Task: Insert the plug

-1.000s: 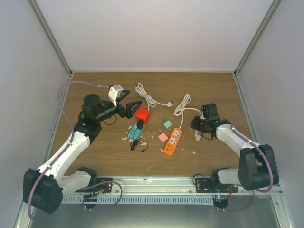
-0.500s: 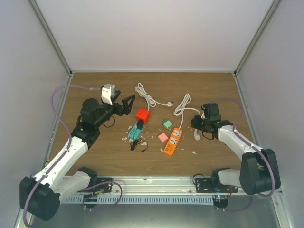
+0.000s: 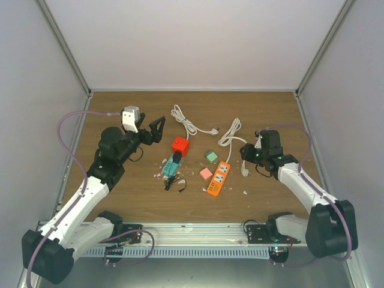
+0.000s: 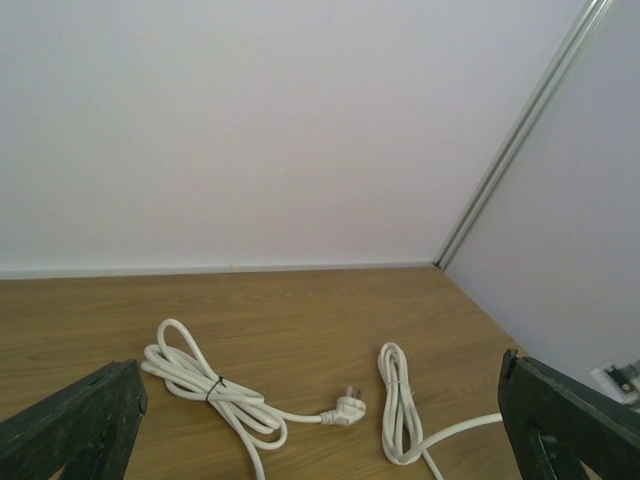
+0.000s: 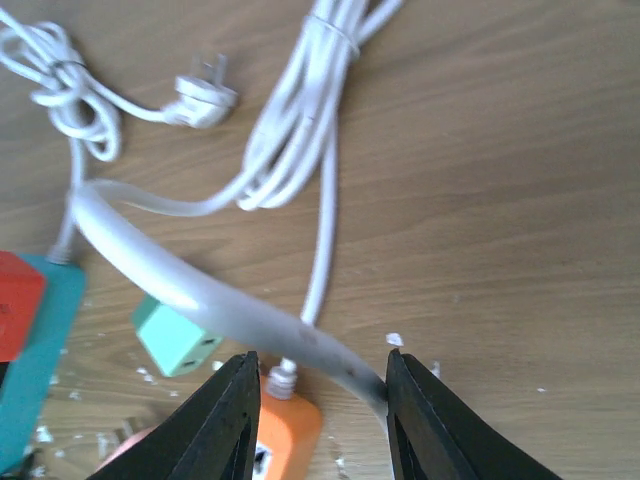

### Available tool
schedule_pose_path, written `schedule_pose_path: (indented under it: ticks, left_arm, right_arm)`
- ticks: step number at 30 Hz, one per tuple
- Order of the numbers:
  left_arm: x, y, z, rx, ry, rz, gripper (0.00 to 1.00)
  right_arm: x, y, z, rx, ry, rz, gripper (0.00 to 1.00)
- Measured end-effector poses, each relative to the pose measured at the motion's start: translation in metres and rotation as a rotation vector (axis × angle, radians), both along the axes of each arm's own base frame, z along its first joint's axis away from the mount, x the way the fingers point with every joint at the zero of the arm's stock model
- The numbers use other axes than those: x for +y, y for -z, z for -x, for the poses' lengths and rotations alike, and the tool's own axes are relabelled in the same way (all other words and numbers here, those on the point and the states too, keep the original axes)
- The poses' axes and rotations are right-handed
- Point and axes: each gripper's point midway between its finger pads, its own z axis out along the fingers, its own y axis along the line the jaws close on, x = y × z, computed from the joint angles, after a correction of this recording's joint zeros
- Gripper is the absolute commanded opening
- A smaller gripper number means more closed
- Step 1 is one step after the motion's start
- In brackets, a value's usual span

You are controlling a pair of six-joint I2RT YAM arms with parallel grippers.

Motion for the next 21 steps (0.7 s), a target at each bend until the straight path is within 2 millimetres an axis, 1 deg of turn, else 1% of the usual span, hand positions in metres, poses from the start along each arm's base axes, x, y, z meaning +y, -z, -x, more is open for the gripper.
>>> schedule_pose_path:
  ticks: [5, 7, 10, 11, 13, 14, 16, 18, 21]
  left_arm:
    - [-0.001, 0.005, -0.003, 0.027, 0.001, -0.010, 0.99]
    - [-0.005, 0.008, -0.011, 0.076, 0.000, -0.029, 0.99]
    - [-0.012, 0.009, -0.027, 0.118, 0.010, -0.061, 0.99]
    - [-0.014, 0.010, -0.028, 0.124, 0.021, -0.069, 0.99]
    - [-0.018, 0.014, -0.024, 0.133, 0.049, -0.086, 0.99]
    - [-0.020, 0.014, -0.021, 0.129, 0.065, -0.091, 0.99]
    - [-0.023, 0.013, -0.014, 0.119, 0.094, -0.100, 0.99]
    - [-0.026, 0.008, -0.005, 0.102, 0.126, -0.099, 0.99]
    - [-0.034, 0.001, 0.004, 0.074, 0.175, -0.107, 0.99]
  right_arm:
    - [0.012, -0.030, -0.002, -0.088, -0.025, -0.078, 0.37]
    - [0.019, -0.040, -0.003, -0.115, -0.044, -0.121, 0.37]
    - [0.029, -0.049, -0.004, -0.136, -0.069, -0.173, 0.37]
    - [0.030, -0.051, -0.005, -0.141, -0.075, -0.182, 0.40]
    - [0.033, -0.056, -0.007, -0.152, -0.083, -0.190, 0.53]
    - [0.033, -0.057, -0.007, -0.153, -0.082, -0.190, 0.59]
    - [0.032, -0.056, -0.008, -0.153, -0.085, -0.178, 0.66]
    - [0.031, -0.051, -0.009, -0.141, -0.087, -0.163, 0.69]
    - [0.029, -0.038, -0.008, -0.101, -0.090, -0.137, 0.70]
